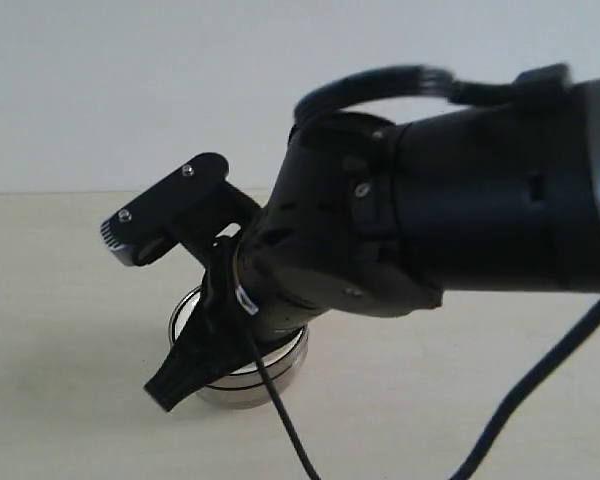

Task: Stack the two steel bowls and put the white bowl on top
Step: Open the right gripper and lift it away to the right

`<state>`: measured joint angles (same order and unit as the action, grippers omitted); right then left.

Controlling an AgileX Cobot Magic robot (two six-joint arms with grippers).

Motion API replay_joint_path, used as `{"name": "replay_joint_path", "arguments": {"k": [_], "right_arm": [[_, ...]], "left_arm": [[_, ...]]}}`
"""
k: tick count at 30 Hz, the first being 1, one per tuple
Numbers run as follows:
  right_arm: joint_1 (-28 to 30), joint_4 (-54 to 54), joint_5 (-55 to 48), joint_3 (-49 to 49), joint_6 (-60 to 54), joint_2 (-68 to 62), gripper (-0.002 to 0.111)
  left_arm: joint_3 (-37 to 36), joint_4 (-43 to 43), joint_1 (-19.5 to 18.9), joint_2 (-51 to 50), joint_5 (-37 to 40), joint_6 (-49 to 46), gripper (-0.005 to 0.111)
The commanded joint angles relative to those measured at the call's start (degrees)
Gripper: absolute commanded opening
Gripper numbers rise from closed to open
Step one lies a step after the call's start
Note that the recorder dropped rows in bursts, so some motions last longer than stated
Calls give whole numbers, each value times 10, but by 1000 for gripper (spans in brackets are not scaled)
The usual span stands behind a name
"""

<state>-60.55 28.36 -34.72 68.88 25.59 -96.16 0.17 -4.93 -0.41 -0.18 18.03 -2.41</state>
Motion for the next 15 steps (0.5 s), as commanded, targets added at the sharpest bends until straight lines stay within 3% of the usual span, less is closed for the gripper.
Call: {"name": "replay_joint_path", "arguments": {"k": [1,8,15], "right_arm": [[1,9,-31,-2,-2,50,0],[1,39,-108,-2,-13,146,0],[0,4,-122,-2,-34,264,0]], "left_arm": [[-2,0,3,2,-4,3,4],[-2,0,3,2,-4,3,4],[-2,0,3,2,-4,3,4]]}}
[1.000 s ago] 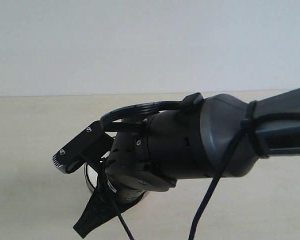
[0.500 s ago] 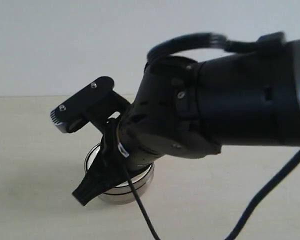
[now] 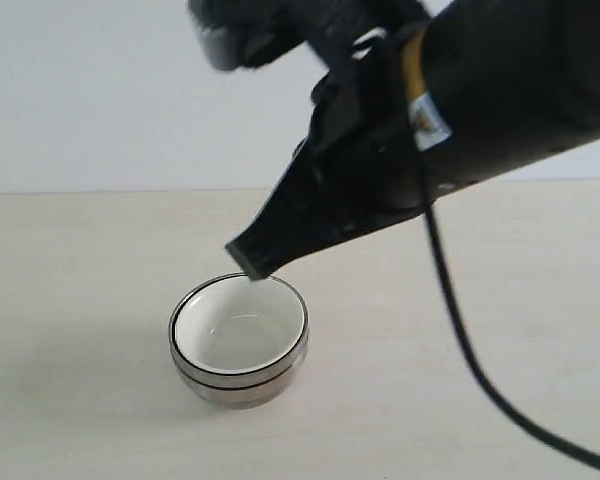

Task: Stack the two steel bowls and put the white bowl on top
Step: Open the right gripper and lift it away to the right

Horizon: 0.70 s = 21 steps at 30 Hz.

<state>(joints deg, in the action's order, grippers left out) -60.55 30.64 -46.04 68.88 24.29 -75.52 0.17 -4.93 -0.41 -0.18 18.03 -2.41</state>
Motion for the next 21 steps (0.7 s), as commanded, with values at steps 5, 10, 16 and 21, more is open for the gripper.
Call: {"name": "replay_joint_path", "arguments": {"k": [5,10,16,21], "right_arm": [[0,-30,-34,-2,-35,117,0],[0,-53,-74,-5,-60,179,0],[0,-54,25,-97,-52,309,0],[0,-26,59,-185,-37,430,0]], "left_arm": [[-2,0,3,2,-4,3,4],[-2,0,3,2,-4,3,4],[-2,0,3,2,-4,3,4],[-2,0,3,2,-4,3,4]]}}
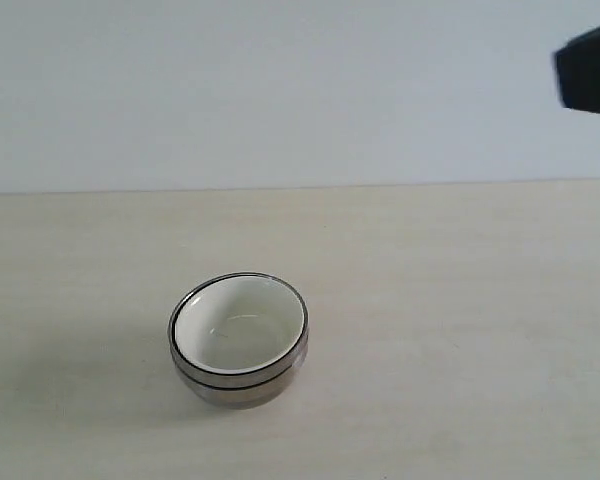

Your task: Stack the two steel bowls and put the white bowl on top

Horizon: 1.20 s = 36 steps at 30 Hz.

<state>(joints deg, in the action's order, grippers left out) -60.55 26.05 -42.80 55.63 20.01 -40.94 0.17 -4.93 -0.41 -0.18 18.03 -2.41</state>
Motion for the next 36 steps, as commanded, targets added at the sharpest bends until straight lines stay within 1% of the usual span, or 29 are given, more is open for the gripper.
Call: {"name": "replay_joint_path", "arguments": {"k": [1,8,14,16,18,21,25,27,31,33,36], "right_arm": [[0,24,32,-68,6,110,0],[1,49,106,-152,18,280,0],[1,147,118,-191,118,406,0],[5,157,139,-203,140,409,0],[20,159,132,-206,150,409,0],[79,159,172,-228,155,406,0],[199,159,243,-262,190,405,0],[264,150,254,-272,196,405,0],[396,97,290,-285,196,409,0],[450,77,306,-290,195,409,0],[510,54,307,-293,195,409,0]], "left_arm": [[-2,0,3,2,-4,3,4],[-2,0,3,2,-4,3,4],[-2,0,3,2,-4,3,4],[-2,0,3,2,-4,3,4],[-2,0,3,2,-4,3,4],[-2,0,3,2,-4,3,4],[-2,0,3,2,-4,3,4],[-2,0,3,2,-4,3,4],[-2,0,3,2,-4,3,4],[-2,0,3,2,-4,3,4],[-2,0,3,2,-4,3,4]]}}
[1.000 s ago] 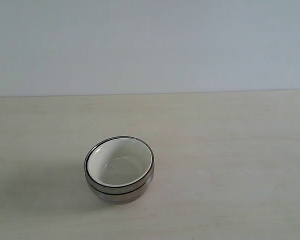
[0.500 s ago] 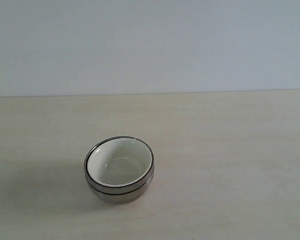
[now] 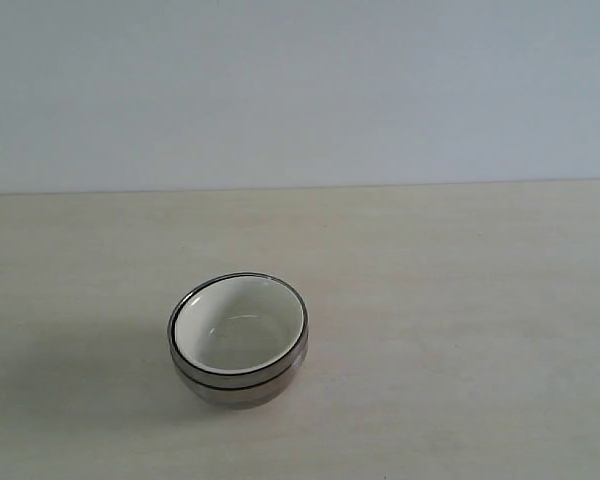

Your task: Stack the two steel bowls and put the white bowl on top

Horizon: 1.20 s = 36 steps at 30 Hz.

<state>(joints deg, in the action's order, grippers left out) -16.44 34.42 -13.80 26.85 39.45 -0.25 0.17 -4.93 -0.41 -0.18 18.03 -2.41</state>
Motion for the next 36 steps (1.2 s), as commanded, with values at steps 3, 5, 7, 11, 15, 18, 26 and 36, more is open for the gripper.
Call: {"name": "replay_joint_path", "arguments": {"k": [3,5,7,11,15,18,26,36], "right_arm": [[110,-54,32,-13,-9,3,0],[120,-59,40,-15,-12,3,0],[120,-59,41,-15,-18,3,0],[119,-60,41,-15,-23,3,0],[119,-60,41,-15,-24,3,0],[119,-60,41,-15,-24,3,0],[119,-62,31,-15,-25,3,0],[119,-69,118,-85,-20,3,0]], "left_arm": [[-2,0,3,2,-4,3,4],[-2,0,3,2,-4,3,4],[-2,0,3,2,-4,3,4],[-2,0,3,2,-4,3,4],[-2,0,3,2,-4,3,4],[-2,0,3,2,-4,3,4],[-2,0,3,2,-4,3,4],[-2,0,3,2,-4,3,4]]}}
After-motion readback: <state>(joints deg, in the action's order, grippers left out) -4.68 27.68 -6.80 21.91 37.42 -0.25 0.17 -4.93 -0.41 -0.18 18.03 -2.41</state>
